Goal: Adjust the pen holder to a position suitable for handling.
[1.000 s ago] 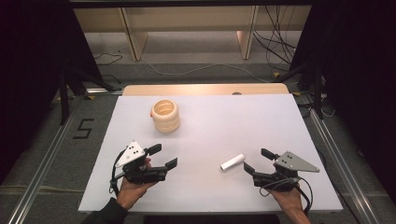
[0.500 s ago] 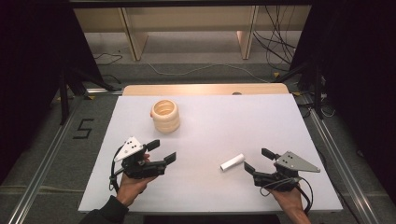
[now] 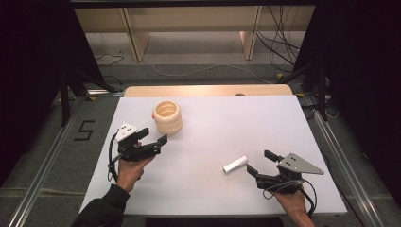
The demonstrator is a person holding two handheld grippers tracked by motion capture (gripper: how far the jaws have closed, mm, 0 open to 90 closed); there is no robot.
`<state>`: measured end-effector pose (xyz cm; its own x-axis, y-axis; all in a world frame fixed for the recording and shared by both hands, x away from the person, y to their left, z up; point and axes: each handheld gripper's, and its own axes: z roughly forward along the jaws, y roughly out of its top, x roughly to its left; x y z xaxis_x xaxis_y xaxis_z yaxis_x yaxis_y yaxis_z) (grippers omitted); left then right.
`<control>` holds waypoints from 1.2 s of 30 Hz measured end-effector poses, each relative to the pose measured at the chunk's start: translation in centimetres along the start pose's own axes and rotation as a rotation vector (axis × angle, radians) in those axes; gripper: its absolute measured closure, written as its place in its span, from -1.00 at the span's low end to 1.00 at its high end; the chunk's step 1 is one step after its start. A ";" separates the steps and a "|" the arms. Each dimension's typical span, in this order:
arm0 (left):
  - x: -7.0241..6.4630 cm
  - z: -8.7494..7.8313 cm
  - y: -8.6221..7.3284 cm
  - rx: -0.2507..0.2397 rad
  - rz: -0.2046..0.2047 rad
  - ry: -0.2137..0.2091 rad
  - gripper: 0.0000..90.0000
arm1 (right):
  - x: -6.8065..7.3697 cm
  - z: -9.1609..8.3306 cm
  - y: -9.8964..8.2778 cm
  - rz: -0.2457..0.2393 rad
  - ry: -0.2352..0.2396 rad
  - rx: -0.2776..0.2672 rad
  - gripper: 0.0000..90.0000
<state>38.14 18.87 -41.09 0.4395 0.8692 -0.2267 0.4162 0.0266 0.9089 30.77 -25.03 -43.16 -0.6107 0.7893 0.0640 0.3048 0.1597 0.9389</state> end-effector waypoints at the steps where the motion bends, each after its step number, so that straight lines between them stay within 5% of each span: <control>1: 0.3 0.3 0.0 0.001 -0.007 0.014 -0.60 | 0.0 0.0 0.0 0.000 0.000 0.000 -0.59; 7: 2.7 1.5 0.7 0.041 -0.024 0.111 -0.49 | 0.1 0.0 0.0 -0.007 0.001 0.000 -0.58; 21: 7.3 4.7 0.2 0.110 -0.077 0.252 0.31 | 0.0 0.2 0.0 -0.005 0.004 0.005 -0.57; 28: 9.3 7.0 -0.2 0.131 -0.100 0.286 0.91 | -0.1 0.2 -0.1 -0.006 0.004 0.006 -0.55; 36: 10.7 8.9 -0.3 0.130 -0.110 0.286 0.98 | -0.1 0.3 -0.1 -0.005 0.007 0.012 -0.55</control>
<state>49.83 23.79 -46.91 0.1530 0.9685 -0.1966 0.5547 0.0805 0.8282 31.04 -24.96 -43.36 -0.6173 0.7842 0.0623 0.3105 0.1701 0.9352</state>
